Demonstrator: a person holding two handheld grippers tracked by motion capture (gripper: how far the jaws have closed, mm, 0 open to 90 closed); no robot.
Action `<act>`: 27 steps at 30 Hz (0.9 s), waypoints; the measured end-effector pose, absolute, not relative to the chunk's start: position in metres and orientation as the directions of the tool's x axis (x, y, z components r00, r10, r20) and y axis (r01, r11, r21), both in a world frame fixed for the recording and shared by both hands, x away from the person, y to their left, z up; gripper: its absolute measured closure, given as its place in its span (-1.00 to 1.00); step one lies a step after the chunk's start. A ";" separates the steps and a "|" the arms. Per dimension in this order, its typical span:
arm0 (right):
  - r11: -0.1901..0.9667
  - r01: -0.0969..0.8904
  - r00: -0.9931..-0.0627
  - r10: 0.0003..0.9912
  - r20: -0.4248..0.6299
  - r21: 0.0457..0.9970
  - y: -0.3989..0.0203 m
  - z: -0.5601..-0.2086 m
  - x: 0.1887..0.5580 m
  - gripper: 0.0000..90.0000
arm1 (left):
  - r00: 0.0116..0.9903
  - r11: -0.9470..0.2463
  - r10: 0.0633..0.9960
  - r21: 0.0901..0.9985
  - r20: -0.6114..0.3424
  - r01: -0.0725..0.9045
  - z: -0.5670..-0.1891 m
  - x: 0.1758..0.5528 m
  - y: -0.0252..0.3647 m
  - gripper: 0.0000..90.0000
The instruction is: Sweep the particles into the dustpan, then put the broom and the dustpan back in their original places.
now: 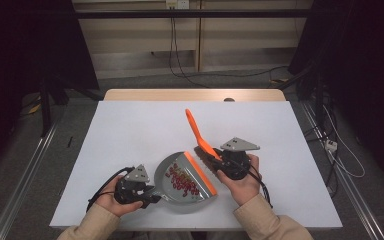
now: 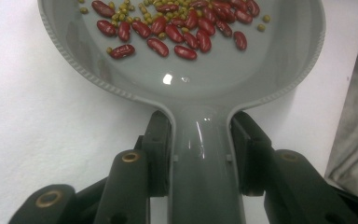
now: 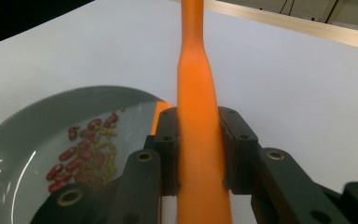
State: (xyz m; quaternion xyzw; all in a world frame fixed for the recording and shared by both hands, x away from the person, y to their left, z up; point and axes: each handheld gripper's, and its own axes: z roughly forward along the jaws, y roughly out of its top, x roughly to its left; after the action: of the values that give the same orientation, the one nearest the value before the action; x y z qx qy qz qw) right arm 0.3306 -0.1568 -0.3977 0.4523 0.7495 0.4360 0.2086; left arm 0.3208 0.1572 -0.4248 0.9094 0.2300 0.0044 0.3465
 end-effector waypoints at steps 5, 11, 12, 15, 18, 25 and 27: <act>0.197 0.501 -0.484 0.871 0.084 0.843 -0.171 -0.395 0.332 0.58 | 0.879 -0.626 0.453 0.649 -0.150 0.433 -0.424 0.324 0.163 0.41; 0.182 0.501 -0.457 0.886 0.080 0.846 -0.191 -0.393 0.333 0.58 | 0.839 -0.569 0.525 0.674 -0.144 0.471 -0.419 0.330 0.176 0.40; 0.183 0.501 -0.453 0.888 0.077 0.846 -0.194 -0.393 0.333 0.58 | 0.831 -0.559 0.536 0.676 -0.147 0.480 -0.419 0.332 0.179 0.40; 0.173 0.509 -0.434 0.898 0.078 0.843 -0.206 -0.394 0.334 0.58 | 0.795 -0.519 0.586 0.680 -0.157 0.517 -0.419 0.336 0.188 0.40; 0.162 0.514 -0.411 0.909 0.076 0.842 -0.220 -0.396 0.336 0.58 | 0.755 -0.490 0.639 0.678 -0.148 0.548 -0.418 0.340 0.197 0.40; 0.141 0.539 -0.334 0.941 0.057 0.831 -0.256 -0.400 0.340 0.58 | 0.627 -0.387 0.766 0.676 -0.143 0.627 -0.422 0.353 0.220 0.40; 0.145 0.546 -0.315 0.948 0.042 0.825 -0.264 -0.401 0.340 0.58 | 0.585 -0.351 0.797 0.674 -0.149 0.650 -0.424 0.356 0.225 0.40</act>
State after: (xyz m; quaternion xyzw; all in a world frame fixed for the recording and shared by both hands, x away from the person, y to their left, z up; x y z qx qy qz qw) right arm 0.3401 -0.2644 -0.4006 0.5253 0.7112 0.3894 0.2583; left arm 0.3563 0.2248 -0.4245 0.8153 0.4439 0.1030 0.3574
